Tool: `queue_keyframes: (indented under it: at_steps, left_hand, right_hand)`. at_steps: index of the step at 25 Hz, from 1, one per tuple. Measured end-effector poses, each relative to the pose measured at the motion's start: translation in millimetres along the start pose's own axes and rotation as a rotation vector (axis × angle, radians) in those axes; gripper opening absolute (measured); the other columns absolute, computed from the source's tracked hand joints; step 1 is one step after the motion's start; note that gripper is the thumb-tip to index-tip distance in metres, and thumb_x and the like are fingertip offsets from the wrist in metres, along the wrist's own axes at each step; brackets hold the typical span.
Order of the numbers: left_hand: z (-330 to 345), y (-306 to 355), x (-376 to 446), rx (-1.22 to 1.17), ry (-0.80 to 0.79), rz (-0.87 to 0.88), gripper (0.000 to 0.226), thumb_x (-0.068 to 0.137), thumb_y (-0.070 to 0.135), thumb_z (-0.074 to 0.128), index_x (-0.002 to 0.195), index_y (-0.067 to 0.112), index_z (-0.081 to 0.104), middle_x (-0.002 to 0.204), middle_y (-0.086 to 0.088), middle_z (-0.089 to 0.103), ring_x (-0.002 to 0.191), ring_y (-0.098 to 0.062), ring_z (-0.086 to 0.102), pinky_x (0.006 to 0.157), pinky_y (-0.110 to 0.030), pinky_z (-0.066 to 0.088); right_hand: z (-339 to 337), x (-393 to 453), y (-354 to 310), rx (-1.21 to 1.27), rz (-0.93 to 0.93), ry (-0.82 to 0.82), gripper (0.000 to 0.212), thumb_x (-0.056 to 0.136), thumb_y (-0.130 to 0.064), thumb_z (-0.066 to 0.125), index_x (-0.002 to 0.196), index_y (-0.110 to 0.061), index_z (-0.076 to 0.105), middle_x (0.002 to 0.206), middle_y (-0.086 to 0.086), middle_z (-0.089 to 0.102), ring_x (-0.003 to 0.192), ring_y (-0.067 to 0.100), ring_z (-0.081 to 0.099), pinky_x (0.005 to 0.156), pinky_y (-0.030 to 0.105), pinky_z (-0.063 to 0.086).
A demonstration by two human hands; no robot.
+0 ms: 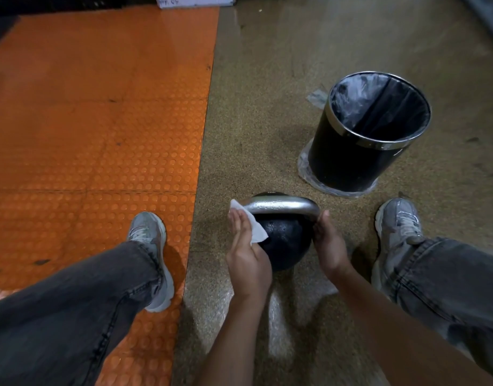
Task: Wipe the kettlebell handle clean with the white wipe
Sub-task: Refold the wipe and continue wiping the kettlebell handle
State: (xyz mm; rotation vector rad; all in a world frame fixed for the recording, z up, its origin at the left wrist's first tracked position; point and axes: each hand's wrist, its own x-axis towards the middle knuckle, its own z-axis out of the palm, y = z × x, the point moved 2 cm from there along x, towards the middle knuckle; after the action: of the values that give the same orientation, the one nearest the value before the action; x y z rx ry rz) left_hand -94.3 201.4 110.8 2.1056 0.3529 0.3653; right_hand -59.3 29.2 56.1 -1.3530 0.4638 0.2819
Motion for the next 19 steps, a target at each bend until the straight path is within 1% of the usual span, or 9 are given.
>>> queue_keyframes:
  at_steps: [4, 7, 8, 10, 13, 15, 16, 18, 19]
  left_hand:
    - [1.4, 0.3, 2.7, -0.029, 0.024, -0.087, 0.072, 0.086, -0.017, 0.038, 0.151, 0.012, 0.034, 0.157, -0.007, 0.031, 0.14, -0.032, 0.039, 0.11, -0.041, 0.041]
    - [6.0, 16.8, -5.3, -0.054, 0.016, -0.104, 0.068, 0.088, -0.014, 0.039, 0.151, 0.01, 0.035, 0.158, -0.01, 0.029, 0.145, -0.022, 0.03, 0.116, -0.02, 0.028]
    - [7.4, 18.9, -4.1, -0.105, 0.039, -0.183, 0.062, 0.092, -0.008, 0.041, 0.15, 0.014, 0.038, 0.155, -0.011, 0.035, 0.143, -0.023, 0.035, 0.115, -0.022, 0.032]
    - [9.4, 23.1, 8.2, -0.234, 0.113, -0.506, 0.049, 0.096, 0.023, 0.039, 0.143, 0.026, 0.05, 0.139, -0.012, 0.058, 0.127, -0.03, 0.055, 0.107, -0.04, 0.044]
    - [3.0, 41.5, 30.5, -0.382, 0.139, -0.884, 0.065, 0.092, 0.059, 0.032, 0.111, 0.012, 0.073, 0.106, -0.006, 0.073, 0.104, -0.028, 0.065, 0.102, -0.043, 0.047]
    - [-7.5, 58.7, 41.9, -0.467, 0.151, -1.012, 0.069, 0.099, 0.058, 0.036, 0.071, 0.007, 0.073, 0.073, -0.006, 0.07, 0.085, -0.031, 0.065, 0.095, -0.041, 0.049]
    - [-9.7, 59.5, 47.1, -0.525, 0.161, -1.059, 0.067, 0.102, 0.052, 0.038, 0.065, 0.006, 0.07, 0.058, -0.007, 0.066, 0.083, -0.036, 0.065, 0.095, -0.044, 0.05]
    - [-13.3, 59.8, 51.8, -0.723, 0.202, -1.11, 0.041, 0.107, 0.025, 0.037, 0.099, -0.001, 0.068, 0.041, -0.005, 0.061, 0.09, -0.041, 0.067, 0.1, -0.048, 0.049]
    - [-15.3, 59.5, 53.1, -0.84, 0.213, -1.112, 0.029, 0.107, 0.013, 0.035, 0.116, -0.002, 0.058, 0.04, -0.006, 0.061, 0.094, -0.041, 0.067, 0.102, -0.048, 0.048]
  right_hand:
    - [-2.4, 2.0, 4.7, -0.013, -0.008, 0.019, 0.051, 0.104, -0.063, 0.034, 0.123, -0.034, 0.071, 0.128, -0.007, 0.073, 0.124, 0.006, 0.064, 0.111, 0.039, 0.044]
    - [-3.6, 4.1, 9.0, -0.031, 0.0, 0.017, 0.061, 0.097, -0.075, 0.038, 0.129, -0.034, 0.07, 0.133, -0.005, 0.07, 0.133, 0.015, 0.058, 0.117, 0.05, 0.04]
    - [-4.3, 6.4, 10.7, -0.036, -0.012, 0.014, 0.063, 0.095, -0.078, 0.038, 0.129, -0.035, 0.07, 0.134, -0.005, 0.07, 0.134, 0.015, 0.057, 0.118, 0.052, 0.039]
    - [-4.0, 6.8, 11.7, -0.034, -0.023, 0.006, 0.062, 0.094, -0.078, 0.039, 0.127, -0.037, 0.071, 0.133, -0.005, 0.07, 0.134, 0.015, 0.058, 0.118, 0.053, 0.038]
    - [-3.0, 4.2, 10.5, -0.045, -0.022, 0.021, 0.059, 0.097, -0.074, 0.039, 0.127, -0.034, 0.072, 0.132, -0.005, 0.071, 0.133, 0.015, 0.058, 0.118, 0.053, 0.039]
    - [-3.1, 2.5, 7.5, -0.067, -0.026, 0.042, 0.058, 0.101, -0.068, 0.036, 0.127, -0.03, 0.072, 0.13, -0.004, 0.072, 0.13, 0.015, 0.06, 0.115, 0.05, 0.042]
    - [-3.5, 1.6, 6.4, -0.071, -0.025, 0.048, 0.056, 0.103, -0.065, 0.035, 0.127, -0.029, 0.072, 0.127, -0.003, 0.073, 0.127, 0.013, 0.062, 0.113, 0.047, 0.045]
    - [-3.8, -0.9, 4.6, -0.071, -0.017, 0.048, 0.052, 0.105, -0.059, 0.034, 0.121, -0.029, 0.073, 0.118, -0.008, 0.076, 0.116, 0.004, 0.066, 0.105, 0.037, 0.049]
    - [-2.7, -1.1, 3.6, -0.07, -0.014, 0.044, 0.049, 0.106, -0.058, 0.034, 0.116, -0.031, 0.074, 0.113, -0.012, 0.077, 0.111, -0.001, 0.068, 0.101, 0.032, 0.049]
